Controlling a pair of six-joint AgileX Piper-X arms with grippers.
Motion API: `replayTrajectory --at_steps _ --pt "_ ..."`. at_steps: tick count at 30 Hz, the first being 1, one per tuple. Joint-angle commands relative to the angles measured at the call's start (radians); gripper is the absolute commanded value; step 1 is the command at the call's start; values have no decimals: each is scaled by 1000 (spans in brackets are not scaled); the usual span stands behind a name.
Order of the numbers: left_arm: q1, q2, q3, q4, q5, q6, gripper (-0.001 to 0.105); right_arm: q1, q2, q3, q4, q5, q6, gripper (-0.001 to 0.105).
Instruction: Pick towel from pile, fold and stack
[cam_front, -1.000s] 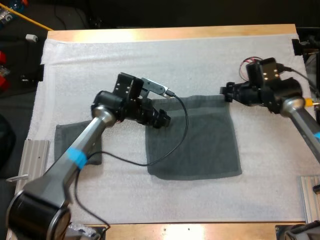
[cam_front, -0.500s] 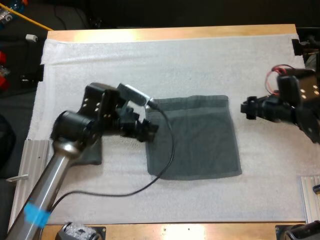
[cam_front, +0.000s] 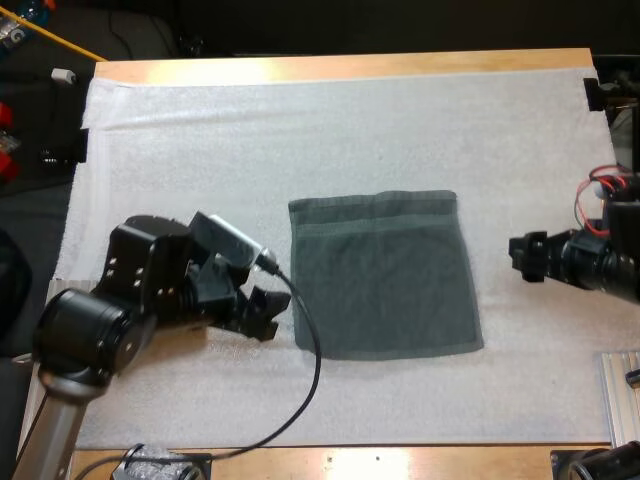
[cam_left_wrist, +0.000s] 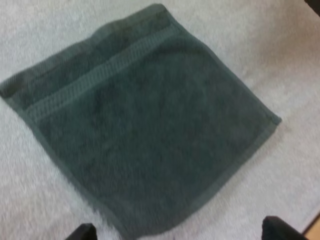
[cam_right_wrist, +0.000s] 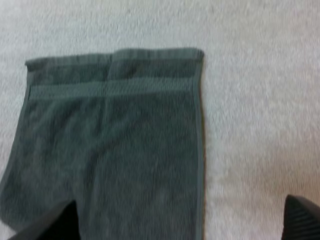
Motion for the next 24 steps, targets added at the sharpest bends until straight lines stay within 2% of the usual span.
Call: replayTrajectory --at_steps 1,6,13,17,24 --pt "0 -17 0 30 3 -4 63 -6 -19 -1 14 -12 -3 78" --pt "0 -73 39 58 3 -4 63 -6 -63 -1 36 -12 -3 78" --pt "0 -201 199 78 3 -13 63 -6 -131 -1 79 -17 -3 78" --pt "0 -285 289 84 3 -59 63 -6 -160 -1 130 -63 -3 78" --pt "0 -371 373 90 3 -81 63 -6 -223 85 162 -88 14 78"
